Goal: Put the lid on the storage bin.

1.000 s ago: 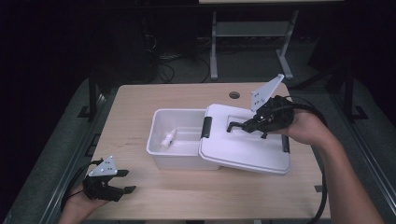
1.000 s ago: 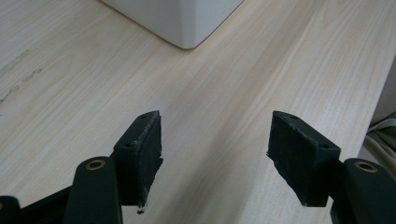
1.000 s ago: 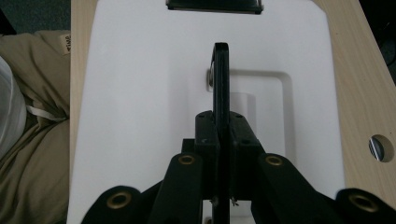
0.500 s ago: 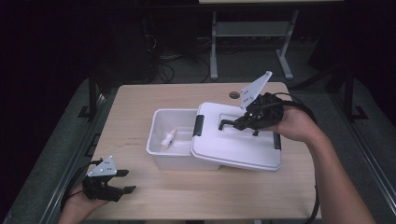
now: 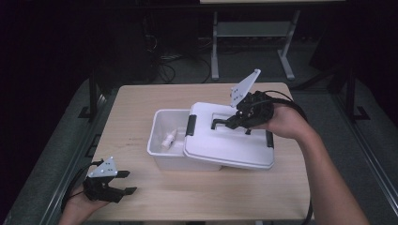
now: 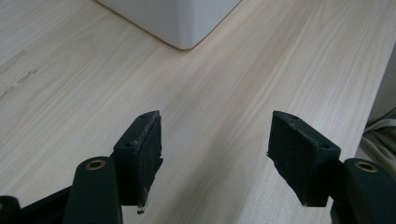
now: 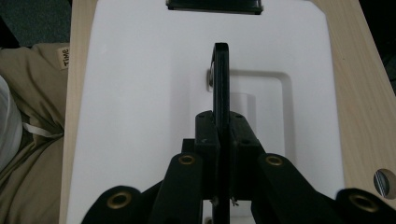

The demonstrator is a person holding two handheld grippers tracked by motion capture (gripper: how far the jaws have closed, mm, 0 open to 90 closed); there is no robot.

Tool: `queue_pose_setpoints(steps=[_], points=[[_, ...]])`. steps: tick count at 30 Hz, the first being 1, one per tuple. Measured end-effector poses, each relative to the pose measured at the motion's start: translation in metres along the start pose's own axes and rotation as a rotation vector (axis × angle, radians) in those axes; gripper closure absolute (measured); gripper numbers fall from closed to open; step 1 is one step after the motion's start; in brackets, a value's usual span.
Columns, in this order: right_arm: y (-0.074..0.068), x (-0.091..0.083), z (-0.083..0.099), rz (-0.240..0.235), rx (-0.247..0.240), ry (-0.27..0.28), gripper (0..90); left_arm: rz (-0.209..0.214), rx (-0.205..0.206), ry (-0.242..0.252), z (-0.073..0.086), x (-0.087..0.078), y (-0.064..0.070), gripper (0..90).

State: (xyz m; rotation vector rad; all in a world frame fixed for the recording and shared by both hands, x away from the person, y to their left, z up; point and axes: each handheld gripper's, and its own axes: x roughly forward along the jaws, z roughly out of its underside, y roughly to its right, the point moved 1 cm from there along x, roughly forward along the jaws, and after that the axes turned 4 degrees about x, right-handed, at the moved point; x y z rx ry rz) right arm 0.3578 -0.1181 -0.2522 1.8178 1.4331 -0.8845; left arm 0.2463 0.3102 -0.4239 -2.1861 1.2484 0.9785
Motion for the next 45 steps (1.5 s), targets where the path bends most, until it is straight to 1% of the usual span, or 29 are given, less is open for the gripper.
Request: queue_pose_setpoints(steps=[4, 7, 11, 13, 15, 19, 25, 33, 45], points=[[0.001, 0.002, -0.008, -0.005, -0.014, 0.007, 84.3, 0.006, 0.008, -0.005, 0.000, 0.001, 0.000, 34.6], [0.001, 0.006, -0.015, -0.009, -0.011, 0.005, 84.3, 0.006, 0.006, 0.000, 0.000, 0.001, 0.001, 34.6], [0.002, 0.011, -0.024, -0.011, -0.020, 0.003, 84.3, 0.007, 0.002, 0.001, 0.001, 0.000, 0.001, 34.6], [0.002, 0.012, -0.026, -0.015, -0.020, 0.005, 84.3, 0.008, 0.002, 0.002, 0.001, 0.000, 0.001, 34.6], [0.003, 0.017, -0.031, -0.027, -0.027, 0.005, 84.3, 0.010, 0.003, 0.002, 0.002, 0.001, 0.001, 34.6], [0.005, 0.024, -0.037, -0.033, -0.037, 0.000, 84.3, 0.009, -0.001, 0.002, 0.002, 0.000, 0.001, 34.6], [0.005, 0.033, -0.045, -0.042, -0.049, 0.000, 84.3, 0.008, -0.001, 0.002, 0.003, 0.000, 0.001, 34.6], [0.006, 0.040, -0.054, -0.045, -0.044, 0.007, 84.3, 0.008, 0.003, 0.006, 0.003, -0.002, 0.001, 34.6], [0.007, 0.051, -0.064, -0.051, -0.046, 0.015, 84.3, 0.010, -0.001, 0.008, 0.004, -0.002, 0.000, 34.6]])
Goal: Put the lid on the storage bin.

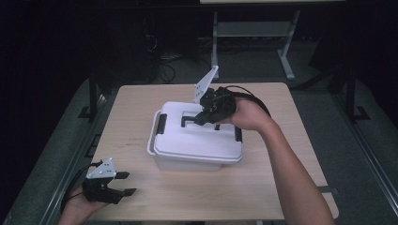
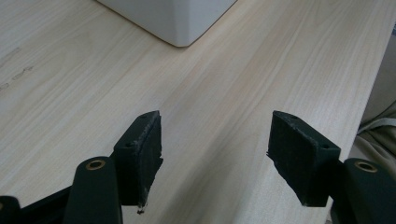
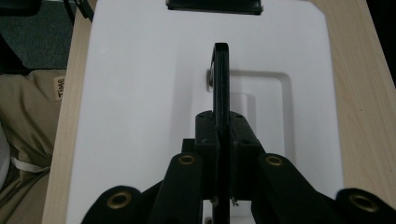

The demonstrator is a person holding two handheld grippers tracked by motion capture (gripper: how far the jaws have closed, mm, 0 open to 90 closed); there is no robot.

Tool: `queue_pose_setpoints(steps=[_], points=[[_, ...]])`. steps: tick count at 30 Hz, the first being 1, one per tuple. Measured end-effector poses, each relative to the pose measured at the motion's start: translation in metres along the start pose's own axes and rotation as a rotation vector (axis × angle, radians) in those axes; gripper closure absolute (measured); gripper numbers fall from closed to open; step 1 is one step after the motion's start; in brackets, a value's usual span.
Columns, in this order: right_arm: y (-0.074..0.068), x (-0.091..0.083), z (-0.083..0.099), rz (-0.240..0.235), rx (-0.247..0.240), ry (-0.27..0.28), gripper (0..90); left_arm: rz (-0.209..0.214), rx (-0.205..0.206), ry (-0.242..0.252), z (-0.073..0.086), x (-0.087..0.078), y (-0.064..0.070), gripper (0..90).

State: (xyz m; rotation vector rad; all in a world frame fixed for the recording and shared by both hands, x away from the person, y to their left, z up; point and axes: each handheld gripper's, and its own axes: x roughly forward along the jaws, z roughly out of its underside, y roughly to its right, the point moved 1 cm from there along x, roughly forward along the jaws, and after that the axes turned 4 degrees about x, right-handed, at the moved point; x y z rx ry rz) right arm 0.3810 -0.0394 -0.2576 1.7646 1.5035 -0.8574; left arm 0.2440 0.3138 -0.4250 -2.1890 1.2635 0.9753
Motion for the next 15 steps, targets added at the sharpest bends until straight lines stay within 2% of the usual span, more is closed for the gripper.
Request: queue_pose_setpoints(steps=[15], points=[[0.007, 0.023, -0.013, -0.019, -0.004, -0.015, 84.2, 0.005, -0.008, 0.005, 0.001, 0.000, -0.001, 34.6]])
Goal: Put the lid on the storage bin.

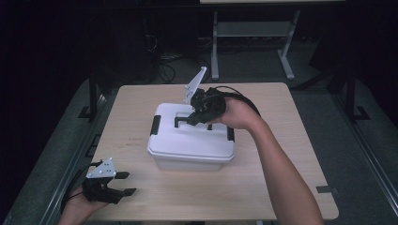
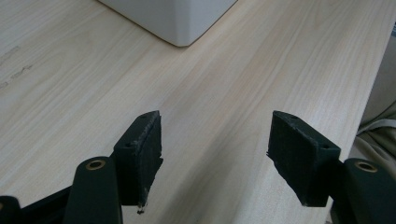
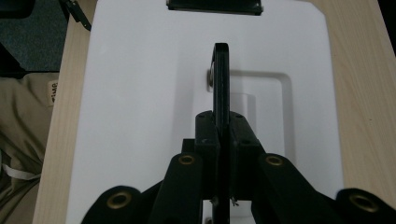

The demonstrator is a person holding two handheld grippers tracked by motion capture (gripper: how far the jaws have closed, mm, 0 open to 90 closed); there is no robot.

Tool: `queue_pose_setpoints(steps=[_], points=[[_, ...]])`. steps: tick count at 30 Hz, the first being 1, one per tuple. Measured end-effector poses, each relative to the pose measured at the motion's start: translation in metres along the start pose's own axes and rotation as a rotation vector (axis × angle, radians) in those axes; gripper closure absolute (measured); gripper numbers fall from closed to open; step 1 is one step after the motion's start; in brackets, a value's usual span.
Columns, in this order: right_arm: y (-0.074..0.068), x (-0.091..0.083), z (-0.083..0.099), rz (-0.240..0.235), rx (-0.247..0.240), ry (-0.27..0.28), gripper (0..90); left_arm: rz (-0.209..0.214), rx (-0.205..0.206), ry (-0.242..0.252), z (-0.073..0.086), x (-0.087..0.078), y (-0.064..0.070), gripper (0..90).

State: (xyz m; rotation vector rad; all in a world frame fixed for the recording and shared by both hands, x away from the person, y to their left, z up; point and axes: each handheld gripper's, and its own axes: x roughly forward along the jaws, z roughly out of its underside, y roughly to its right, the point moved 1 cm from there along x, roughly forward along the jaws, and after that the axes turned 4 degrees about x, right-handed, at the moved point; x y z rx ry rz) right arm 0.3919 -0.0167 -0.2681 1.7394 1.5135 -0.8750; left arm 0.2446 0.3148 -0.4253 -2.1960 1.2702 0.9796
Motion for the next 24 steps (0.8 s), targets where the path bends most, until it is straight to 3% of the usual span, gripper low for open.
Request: queue_pose_setpoints(steps=[24], points=[[0.015, 0.025, -0.006, -0.011, -0.002, -0.023, 84.2, -0.008, -0.004, 0.016, 0.000, -0.001, -0.001, 33.9]])
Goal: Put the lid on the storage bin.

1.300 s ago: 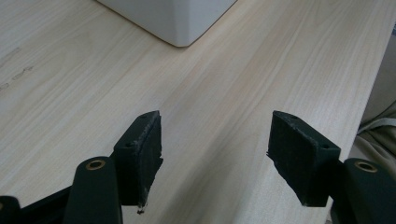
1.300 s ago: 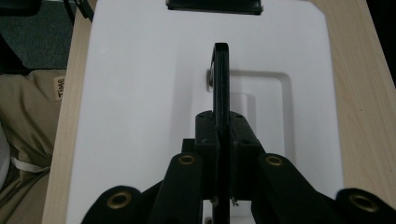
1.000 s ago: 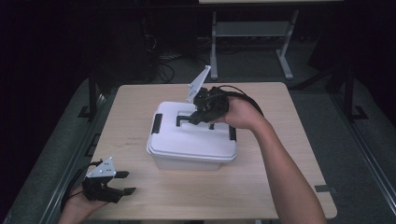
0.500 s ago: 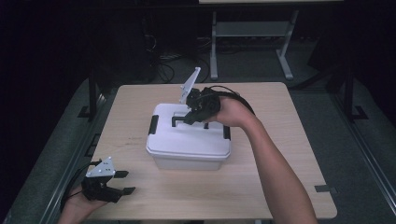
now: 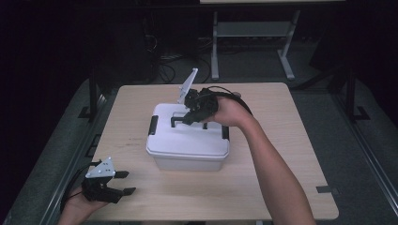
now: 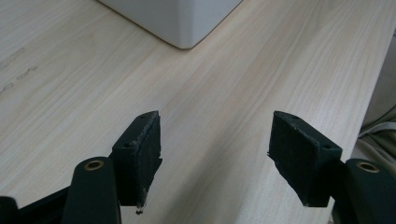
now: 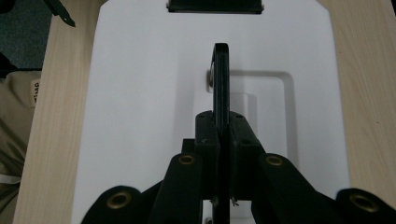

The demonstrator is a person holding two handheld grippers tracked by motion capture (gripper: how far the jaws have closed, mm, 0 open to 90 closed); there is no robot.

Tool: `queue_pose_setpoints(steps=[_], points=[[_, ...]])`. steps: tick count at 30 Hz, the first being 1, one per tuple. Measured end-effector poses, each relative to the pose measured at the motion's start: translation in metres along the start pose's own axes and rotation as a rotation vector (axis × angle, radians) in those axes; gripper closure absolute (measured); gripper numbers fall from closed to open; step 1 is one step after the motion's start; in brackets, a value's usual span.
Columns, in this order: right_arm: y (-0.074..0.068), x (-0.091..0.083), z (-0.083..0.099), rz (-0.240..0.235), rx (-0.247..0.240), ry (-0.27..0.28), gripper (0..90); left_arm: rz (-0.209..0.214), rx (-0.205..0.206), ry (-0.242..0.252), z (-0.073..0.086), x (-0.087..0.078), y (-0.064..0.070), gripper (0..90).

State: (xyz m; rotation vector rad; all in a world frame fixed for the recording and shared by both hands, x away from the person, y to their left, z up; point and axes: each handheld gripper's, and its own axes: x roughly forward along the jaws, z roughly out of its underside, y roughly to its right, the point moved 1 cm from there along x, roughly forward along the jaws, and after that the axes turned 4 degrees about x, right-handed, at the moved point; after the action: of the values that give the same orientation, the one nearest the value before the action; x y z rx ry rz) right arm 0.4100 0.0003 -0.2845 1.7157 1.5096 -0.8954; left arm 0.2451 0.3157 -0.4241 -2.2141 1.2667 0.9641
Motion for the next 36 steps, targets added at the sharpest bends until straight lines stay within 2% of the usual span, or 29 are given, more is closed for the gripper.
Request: queue_pose_setpoints(steps=[10, 23, 36], points=[[0.0068, 0.0059, -0.0025, -0.015, 0.006, 0.001, 84.1, 0.007, -0.008, 0.004, 0.0010, 0.0003, -0.0018, 33.9], [0.0075, 0.0024, -0.0060, -0.011, 0.001, 0.001, 84.1, 0.010, -0.006, 0.002, 0.0007, 0.0013, -0.0024, 33.9], [0.0096, 0.0103, -0.0037, -0.020, 0.009, -0.013, 84.0, 0.006, -0.011, 0.002, 0.0017, 0.0007, -0.0028, 33.9]])
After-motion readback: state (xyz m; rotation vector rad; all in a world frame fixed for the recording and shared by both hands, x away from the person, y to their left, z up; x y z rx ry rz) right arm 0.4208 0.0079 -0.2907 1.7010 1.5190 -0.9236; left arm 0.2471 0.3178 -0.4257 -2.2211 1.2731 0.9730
